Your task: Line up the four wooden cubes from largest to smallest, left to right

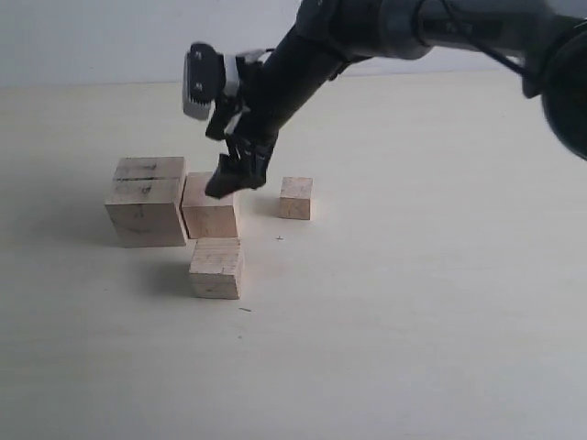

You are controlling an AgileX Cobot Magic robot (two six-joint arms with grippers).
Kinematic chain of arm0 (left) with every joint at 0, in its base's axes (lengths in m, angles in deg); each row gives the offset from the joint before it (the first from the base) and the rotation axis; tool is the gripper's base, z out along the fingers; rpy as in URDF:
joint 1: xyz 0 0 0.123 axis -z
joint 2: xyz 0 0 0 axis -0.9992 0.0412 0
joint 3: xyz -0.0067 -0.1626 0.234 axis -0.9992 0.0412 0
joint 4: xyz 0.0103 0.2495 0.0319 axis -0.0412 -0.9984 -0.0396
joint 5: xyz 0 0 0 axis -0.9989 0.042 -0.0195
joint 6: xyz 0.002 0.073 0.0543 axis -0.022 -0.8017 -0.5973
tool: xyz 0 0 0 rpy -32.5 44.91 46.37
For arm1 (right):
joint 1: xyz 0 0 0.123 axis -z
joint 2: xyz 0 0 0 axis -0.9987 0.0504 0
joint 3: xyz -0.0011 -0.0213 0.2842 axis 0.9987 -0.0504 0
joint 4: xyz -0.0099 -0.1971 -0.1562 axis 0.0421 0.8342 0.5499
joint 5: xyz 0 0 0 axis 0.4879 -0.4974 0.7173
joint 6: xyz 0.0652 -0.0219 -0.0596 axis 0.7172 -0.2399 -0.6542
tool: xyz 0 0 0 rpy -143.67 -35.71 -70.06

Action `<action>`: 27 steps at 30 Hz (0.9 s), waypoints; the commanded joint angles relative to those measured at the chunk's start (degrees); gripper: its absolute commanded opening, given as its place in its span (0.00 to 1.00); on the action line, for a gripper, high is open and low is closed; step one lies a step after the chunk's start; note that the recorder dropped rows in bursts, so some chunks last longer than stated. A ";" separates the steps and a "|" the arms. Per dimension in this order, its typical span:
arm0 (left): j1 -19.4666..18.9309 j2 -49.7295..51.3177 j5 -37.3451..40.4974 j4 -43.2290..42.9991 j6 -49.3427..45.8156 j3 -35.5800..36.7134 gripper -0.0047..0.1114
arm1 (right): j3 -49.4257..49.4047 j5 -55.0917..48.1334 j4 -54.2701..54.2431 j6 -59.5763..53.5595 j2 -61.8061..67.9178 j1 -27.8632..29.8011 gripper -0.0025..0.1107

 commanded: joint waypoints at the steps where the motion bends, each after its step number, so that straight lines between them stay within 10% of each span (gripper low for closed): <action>1: -0.11 -0.38 -0.09 0.36 -0.04 -0.02 0.06 | 0.17 1.21 3.31 12.21 -9.08 -0.11 0.78; 10: -0.11 -0.38 -0.09 0.36 -0.04 -0.02 0.06 | 0.17 -9.05 26.65 36.32 -19.32 0.52 0.77; 27: -0.11 -0.38 -0.09 0.36 -0.04 -0.02 0.06 | -1.13 -10.37 29.30 37.43 -3.63 1.01 0.77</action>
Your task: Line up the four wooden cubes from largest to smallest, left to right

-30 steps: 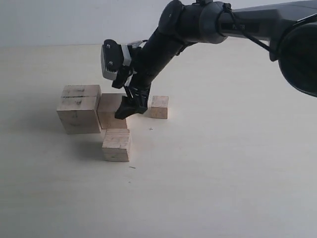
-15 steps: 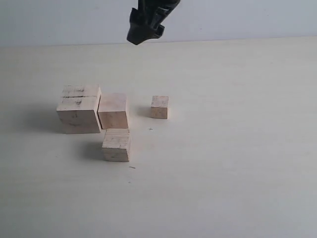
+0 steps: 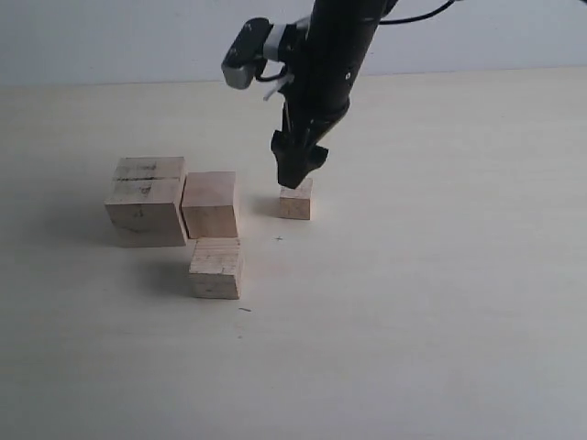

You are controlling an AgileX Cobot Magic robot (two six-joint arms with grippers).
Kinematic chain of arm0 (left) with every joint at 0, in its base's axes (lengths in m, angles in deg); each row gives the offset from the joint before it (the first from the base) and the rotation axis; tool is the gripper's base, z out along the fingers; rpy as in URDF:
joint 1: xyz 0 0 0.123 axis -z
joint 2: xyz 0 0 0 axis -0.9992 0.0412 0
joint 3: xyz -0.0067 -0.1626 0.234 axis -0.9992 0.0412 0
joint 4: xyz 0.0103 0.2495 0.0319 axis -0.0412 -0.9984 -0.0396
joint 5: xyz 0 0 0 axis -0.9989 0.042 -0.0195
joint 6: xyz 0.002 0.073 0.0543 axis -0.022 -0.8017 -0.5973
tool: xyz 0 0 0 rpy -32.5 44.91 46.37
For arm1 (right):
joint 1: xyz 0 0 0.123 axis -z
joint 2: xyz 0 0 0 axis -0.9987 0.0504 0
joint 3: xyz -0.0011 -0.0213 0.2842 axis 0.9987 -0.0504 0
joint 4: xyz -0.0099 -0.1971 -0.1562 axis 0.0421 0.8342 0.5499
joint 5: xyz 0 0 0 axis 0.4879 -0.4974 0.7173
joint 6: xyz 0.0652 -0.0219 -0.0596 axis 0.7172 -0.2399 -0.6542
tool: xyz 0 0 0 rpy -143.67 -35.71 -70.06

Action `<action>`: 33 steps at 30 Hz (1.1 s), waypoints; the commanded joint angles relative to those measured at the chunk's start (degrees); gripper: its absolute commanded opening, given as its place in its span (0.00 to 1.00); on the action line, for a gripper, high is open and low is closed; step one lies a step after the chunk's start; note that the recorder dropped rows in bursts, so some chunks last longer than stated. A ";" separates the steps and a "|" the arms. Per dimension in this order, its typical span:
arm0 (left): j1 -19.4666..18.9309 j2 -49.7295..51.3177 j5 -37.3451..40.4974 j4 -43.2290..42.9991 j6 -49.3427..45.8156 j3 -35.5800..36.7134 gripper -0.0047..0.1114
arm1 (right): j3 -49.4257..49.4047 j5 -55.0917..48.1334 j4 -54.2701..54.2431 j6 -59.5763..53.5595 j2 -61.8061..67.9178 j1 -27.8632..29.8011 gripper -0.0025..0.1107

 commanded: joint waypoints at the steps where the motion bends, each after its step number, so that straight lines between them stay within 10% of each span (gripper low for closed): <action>1: -0.11 -0.38 -0.09 0.36 -0.04 -0.02 0.06 | -0.33 3.83 2.33 0.83 3.59 0.31 0.77; 27: -0.11 -0.38 -0.09 0.36 -0.04 -0.02 0.06 | -8.99 -4.95 -16.11 -4.76 -0.56 -2.78 0.77; 33: -0.11 -0.38 -0.09 0.36 -0.04 -0.02 0.06 | -12.67 6.29 -14.55 -4.65 -0.56 -8.56 0.77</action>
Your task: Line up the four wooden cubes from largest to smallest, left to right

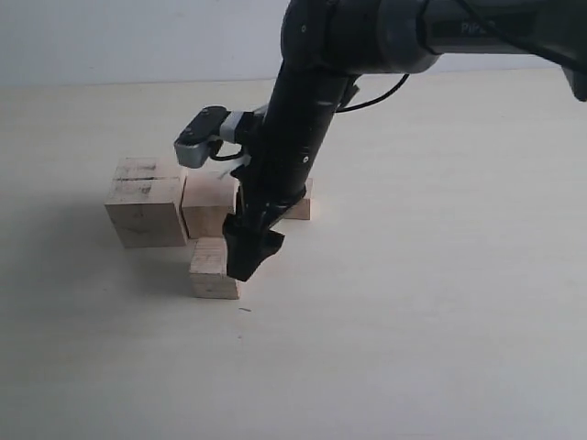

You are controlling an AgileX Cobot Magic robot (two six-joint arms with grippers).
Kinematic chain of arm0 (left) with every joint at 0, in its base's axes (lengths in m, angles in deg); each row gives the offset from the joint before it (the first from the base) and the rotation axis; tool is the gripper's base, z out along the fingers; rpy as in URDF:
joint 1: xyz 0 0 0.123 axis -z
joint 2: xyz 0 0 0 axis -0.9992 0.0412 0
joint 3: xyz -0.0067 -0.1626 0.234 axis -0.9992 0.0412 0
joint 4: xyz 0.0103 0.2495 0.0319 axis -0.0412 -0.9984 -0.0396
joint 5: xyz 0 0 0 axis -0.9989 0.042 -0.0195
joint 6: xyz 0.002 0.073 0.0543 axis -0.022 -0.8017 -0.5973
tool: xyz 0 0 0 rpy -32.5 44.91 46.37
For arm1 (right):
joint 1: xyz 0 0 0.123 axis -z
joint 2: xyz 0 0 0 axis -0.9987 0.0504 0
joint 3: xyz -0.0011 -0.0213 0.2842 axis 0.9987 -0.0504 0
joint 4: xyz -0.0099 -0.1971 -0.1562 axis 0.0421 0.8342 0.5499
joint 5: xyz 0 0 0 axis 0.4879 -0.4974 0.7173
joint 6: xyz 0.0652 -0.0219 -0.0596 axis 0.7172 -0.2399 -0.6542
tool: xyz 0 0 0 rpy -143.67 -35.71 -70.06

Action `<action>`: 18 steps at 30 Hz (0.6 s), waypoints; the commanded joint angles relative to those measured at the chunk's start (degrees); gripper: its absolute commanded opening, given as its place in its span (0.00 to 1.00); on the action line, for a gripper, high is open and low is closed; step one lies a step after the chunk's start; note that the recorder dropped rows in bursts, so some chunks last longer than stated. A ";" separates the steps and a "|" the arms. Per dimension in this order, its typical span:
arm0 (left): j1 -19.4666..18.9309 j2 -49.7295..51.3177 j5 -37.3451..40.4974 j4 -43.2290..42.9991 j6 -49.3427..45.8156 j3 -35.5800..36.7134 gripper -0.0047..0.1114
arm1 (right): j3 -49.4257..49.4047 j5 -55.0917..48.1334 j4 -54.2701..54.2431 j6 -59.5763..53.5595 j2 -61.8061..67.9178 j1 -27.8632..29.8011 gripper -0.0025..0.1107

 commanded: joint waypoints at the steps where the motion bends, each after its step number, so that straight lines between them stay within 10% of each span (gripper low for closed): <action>1: -0.11 -0.38 -0.09 0.36 -0.04 -0.02 0.06 | -1.28 7.04 1.76 -0.43 -0.32 -2.86 0.77; 18: -0.11 -0.38 -0.09 0.36 -0.14 -0.02 0.06 | -1.29 9.09 3.33 1.23 3.40 -4.43 0.77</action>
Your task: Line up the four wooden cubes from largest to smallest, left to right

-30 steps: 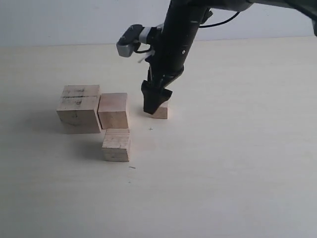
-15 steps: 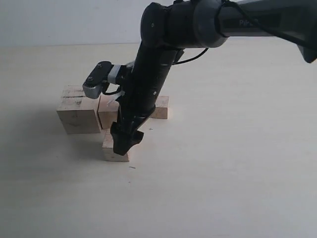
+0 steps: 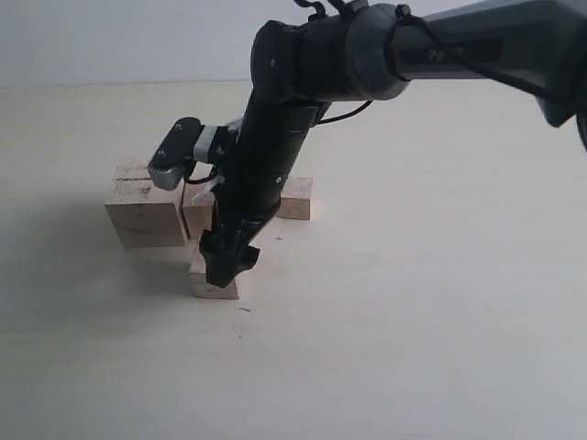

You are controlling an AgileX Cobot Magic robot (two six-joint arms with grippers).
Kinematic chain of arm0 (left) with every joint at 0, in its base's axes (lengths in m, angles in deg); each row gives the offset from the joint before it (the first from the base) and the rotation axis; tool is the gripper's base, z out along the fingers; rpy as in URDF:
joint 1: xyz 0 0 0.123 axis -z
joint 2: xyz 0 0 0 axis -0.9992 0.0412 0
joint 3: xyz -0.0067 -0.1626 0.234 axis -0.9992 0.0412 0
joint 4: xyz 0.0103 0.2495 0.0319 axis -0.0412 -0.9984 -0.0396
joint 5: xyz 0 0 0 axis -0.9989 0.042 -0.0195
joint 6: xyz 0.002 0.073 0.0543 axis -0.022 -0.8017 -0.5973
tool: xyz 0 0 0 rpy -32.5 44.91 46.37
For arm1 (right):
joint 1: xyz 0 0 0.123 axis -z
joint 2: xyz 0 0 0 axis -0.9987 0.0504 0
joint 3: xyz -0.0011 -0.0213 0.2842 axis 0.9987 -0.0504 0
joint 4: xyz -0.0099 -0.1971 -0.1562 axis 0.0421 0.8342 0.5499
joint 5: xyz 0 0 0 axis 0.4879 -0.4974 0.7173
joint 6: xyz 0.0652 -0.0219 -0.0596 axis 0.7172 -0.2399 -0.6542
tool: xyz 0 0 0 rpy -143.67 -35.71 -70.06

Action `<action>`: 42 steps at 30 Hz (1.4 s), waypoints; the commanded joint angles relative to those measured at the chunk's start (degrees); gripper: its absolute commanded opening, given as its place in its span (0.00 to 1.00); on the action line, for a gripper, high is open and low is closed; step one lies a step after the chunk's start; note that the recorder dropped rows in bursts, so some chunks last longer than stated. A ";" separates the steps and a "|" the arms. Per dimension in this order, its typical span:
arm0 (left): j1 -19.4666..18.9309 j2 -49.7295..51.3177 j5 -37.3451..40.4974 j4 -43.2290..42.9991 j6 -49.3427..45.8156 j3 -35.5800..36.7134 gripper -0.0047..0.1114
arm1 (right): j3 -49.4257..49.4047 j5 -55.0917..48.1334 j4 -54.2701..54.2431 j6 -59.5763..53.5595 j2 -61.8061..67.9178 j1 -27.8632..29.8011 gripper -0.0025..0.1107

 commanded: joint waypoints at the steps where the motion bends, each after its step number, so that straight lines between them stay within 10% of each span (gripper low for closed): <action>1: -0.11 -0.38 -0.09 0.36 -0.14 -0.02 0.06 | -0.13 -0.49 0.32 0.15 2.45 -1.04 0.77; 18: -0.11 -0.38 -0.09 0.36 -0.14 -0.02 0.06 | -0.13 -4.36 11.84 3.33 -3.26 -1.41 0.02; 32: -0.11 -0.38 -0.09 0.36 -0.14 -0.02 0.06 | 0.37 7.90 14.10 -4.38 0.40 5.34 0.02; 42: -0.11 -0.38 -0.09 0.36 -0.14 -0.02 0.06 | 9.33 -2.04 12.50 -8.29 4.24 3.88 0.02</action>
